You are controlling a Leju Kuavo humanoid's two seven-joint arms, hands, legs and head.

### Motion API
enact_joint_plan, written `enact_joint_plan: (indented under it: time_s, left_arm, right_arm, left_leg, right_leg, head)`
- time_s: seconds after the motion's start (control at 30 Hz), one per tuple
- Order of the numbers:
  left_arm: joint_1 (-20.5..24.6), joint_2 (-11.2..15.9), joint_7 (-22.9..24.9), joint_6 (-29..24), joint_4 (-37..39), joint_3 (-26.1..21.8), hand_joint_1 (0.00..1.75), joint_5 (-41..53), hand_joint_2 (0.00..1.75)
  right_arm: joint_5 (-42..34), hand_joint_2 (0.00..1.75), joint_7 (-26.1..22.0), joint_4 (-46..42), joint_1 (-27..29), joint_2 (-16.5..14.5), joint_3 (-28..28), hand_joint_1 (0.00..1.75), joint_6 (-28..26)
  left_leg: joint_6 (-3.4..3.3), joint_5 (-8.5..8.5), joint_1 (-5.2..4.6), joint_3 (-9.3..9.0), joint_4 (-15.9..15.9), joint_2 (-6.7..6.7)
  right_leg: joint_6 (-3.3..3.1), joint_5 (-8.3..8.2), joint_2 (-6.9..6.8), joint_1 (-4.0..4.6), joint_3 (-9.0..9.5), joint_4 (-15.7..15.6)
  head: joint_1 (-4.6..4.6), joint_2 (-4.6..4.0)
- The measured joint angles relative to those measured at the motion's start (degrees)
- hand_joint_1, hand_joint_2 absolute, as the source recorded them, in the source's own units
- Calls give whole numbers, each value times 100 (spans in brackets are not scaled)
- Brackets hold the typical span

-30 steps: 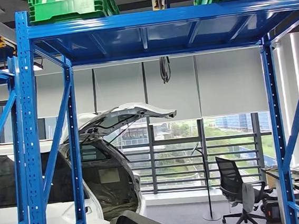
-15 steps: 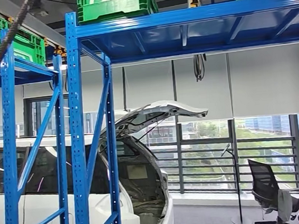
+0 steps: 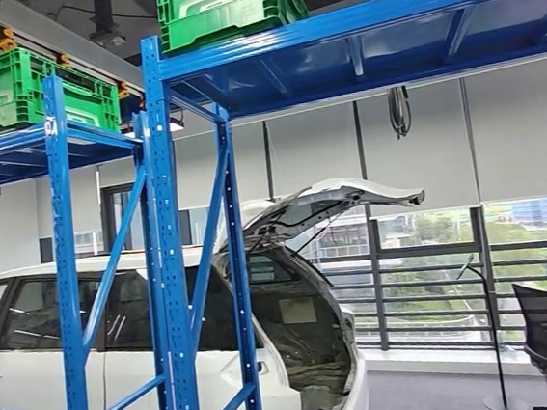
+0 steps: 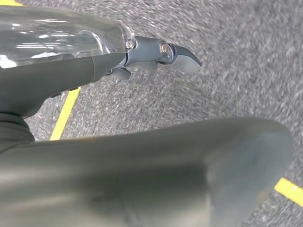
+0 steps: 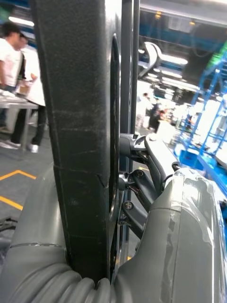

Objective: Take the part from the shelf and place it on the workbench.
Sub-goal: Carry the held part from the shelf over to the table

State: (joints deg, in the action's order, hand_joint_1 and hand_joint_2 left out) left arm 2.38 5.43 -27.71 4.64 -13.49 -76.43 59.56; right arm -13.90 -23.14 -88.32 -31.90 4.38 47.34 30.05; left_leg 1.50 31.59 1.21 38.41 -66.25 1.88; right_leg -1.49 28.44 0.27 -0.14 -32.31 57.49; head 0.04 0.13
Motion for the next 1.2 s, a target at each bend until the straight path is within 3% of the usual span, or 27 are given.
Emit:
enact_joint_plan:
  time_s: [0.07, 0.1, 0.13, 0.2, 0.27, 0.3, 0.37, 0.43, 0.5, 0.53, 0.57, 0.6, 0.63, 0.67, 0.73, 0.8, 0.83, 0.87, 0.9, 0.97, 1.03, 1.1, 1.13, 1.2]
  left_arm:
    - [14, -2, -1, -11, 0, 1, 0, 13, 175]
    - [7, -2, 0, -18, 0, 2, 0, 23, 175]
    - [-4, -1, 0, -25, 0, 2, 0, 32, 175]
    - [-14, 10, -1, -35, 0, 1, 0, 43, 175]
    - [0, 18, -4, -40, 0, 0, 0, 44, 175]
    - [1, 18, -6, -41, 0, 0, 0, 44, 175]
    - [-24, 19, -10, -42, -1, -2, 0, 47, 175]
    - [-44, 27, -22, -42, -2, -3, 0, 72, 175]
    - [-23, 41, -47, -34, -4, -1, 0, 139, 175]
    - [-8, 46, -58, -29, -4, 1, 0, 182, 175]
    - [0, 47, -65, -25, -4, 4, 0, 221, 175]
    - [-1, 48, -68, -21, -4, 8, 0, 258, 175]
    - [-4, 48, -69, -16, -4, 14, 0, 296, 175]
    - [-8, 49, -69, -12, -4, 21, 0, 327, 175]
    - [0, 50, -68, -2, -4, 39, 0, 381, 175]
    - [10, 60, -61, 4, -4, 63, 0, 430, 175]
    - [6, 67, -50, 7, -4, 75, 0, 455, 175]
    - [-5, 82, -39, 8, -4, 84, 0, 474, 175]
    - [-18, 94, -24, 8, -4, 92, 0, 495, 175]
    - [-23, 131, -4, 7, -5, 107, 0, 521, 175]
    - [1, 160, 15, 6, -6, 120, 0, 541, 175]
    - [9, 172, 34, 5, -7, 125, 0, 560, 175]
    - [4, 180, 42, 4, -7, 126, 0, 566, 175]
    - [3, 212, 49, -4, -7, 126, 0, 569, 175]
  right_arm:
    - [49, 175, -26, -1, 39, 37, 42, 175, 5]
    - [65, 175, -43, -1, 57, 50, 67, 175, 9]
    - [73, 175, -60, -1, 69, 58, 91, 175, 14]
    - [76, 175, -91, -6, 76, 63, 126, 175, 25]
    - [77, 175, -109, -16, 69, 66, 150, 175, 33]
    - [78, 175, -114, -21, 65, 68, 164, 175, 36]
    - [87, 175, -129, -25, 56, 71, 192, 175, 44]
    - [110, 175, -163, -41, 55, 94, 209, 175, 38]
    - [150, 175, -210, -69, 86, 165, 212, 175, -6]
    - [172, 175, -239, -82, 124, 212, 211, 175, -44]
    - [193, 175, -266, -94, 172, 259, 211, 175, -83]
    - [218, 175, -297, -114, 226, 301, 210, 175, -125]
    - [242, 175, -329, -143, 277, 336, 208, 175, -162]
    - [265, 175, -358, -179, 316, 365, 207, 175, -192]
    - [312, 175, -413, -255, 364, 411, 201, 175, -245]
    - [376, 175, -465, -321, 430, 439, 188, 175, -313]
    - [411, 175, -487, -349, 476, 445, 182, 175, -348]
    - [443, 175, -502, -376, 520, 447, 176, 175, -379]
    - [469, 175, -513, -397, 556, 445, 173, 175, -404]
    - [514, 175, -534, -432, 613, 438, 162, 175, -444]
    - [556, 175, -553, -448, 678, 434, 151, 175, -467]
    - [589, 175, -564, -449, 729, 435, 149, 175, -470]
    - [601, 175, -568, -451, 741, 435, 147, 175, -470]
    - [627, 175, -571, -473, 732, 435, 134, 175, -472]
  left_leg:
    - [24, 236, 1, 253, -622, -74]
    - [35, 215, 3, 262, -695, -97]
    - [42, 100, 6, 167, -552, -128]
    - [45, -231, 0, -227, 162, -290]
    - [5, -392, -27, -491, 705, -452]
    - [-24, -395, -45, -520, 794, -480]
    - [-99, -415, -56, -499, 810, -398]
    - [-167, -447, -41, -490, 824, -315]
    - [-217, -474, -24, -471, 830, -217]
    - [-234, -483, -24, -460, 829, -157]
    - [-244, -490, -28, -451, 828, -95]
    - [-250, -495, -32, -447, 827, -32]
    - [-251, -498, -37, -446, 826, 30]
    - [-249, -502, -42, -447, 825, 92]
    - [-233, -513, -47, -439, 821, 207]
    - [-186, -540, -23, -396, 817, 317]
    - [-152, -560, -8, -369, 821, 374]
    - [-118, -573, 7, -348, 827, 420]
    - [-90, -559, 4, -330, 817, 381]
    - [-49, -360, -13, -212, 561, 155]
    - [-10, 13, -8, 86, -123, -55]
    - [34, 202, 11, 317, -689, -102]
    - [53, 145, 22, 292, -685, -122]
    - [73, -201, 40, -69, -60, -248]
  right_leg:
    - [-11, 1, -148, 14, -8, 4]
    - [-11, 2, -216, 17, -11, 8]
    - [-9, 4, -277, 18, -10, 11]
    - [10, 15, -386, 27, -5, 20]
    - [54, 28, -476, 62, -13, 42]
    - [80, 29, -522, 80, -17, 49]
    - [130, 34, -603, 80, -14, 50]
    - [187, 182, -457, 52, -64, 206]
    - [232, 544, -189, 27, -313, 805]
    - [240, 726, -117, 23, -491, 1209]
    - [245, 840, -85, 21, -639, 1537]
    - [243, 841, -70, 20, -702, 1679]
    - [233, 736, -52, 21, -662, 1599]
    - [213, 542, -7, 22, -520, 1301]
    - [152, 153, 231, 17, -157, 521]
    - [99, 20, 415, 29, 26, 99]
    - [83, 30, 421, 38, 43, 47]
    - [68, 23, 359, 42, 47, 22]
    - [45, 10, 295, 32, 53, -5]
    - [-1, -20, 152, 9, 71, -66]
    - [-21, -26, -8, 7, 72, -80]
    - [-22, -22, -169, 8, 66, -77]
    - [-18, -18, -238, 8, 65, -74]
    - [10, 1, -357, 10, 71, -56]
  head:
    - [0, 0]
    - [0, 0]
    - [0, 0]
    - [0, 0]
    - [-1, 0]
    - [-1, 0]
    - [0, 0]
    - [-2, 0]
    - [-2, 0]
    - [-1, 0]
    - [-1, 0]
    - [-2, 0]
    - [-2, 0]
    - [-2, 0]
    - [-1, 0]
    - [-1, 1]
    - [0, 1]
    - [0, 1]
    - [-1, 0]
    - [0, 0]
    - [0, 0]
    - [0, 0]
    - [0, 0]
    - [0, 0]
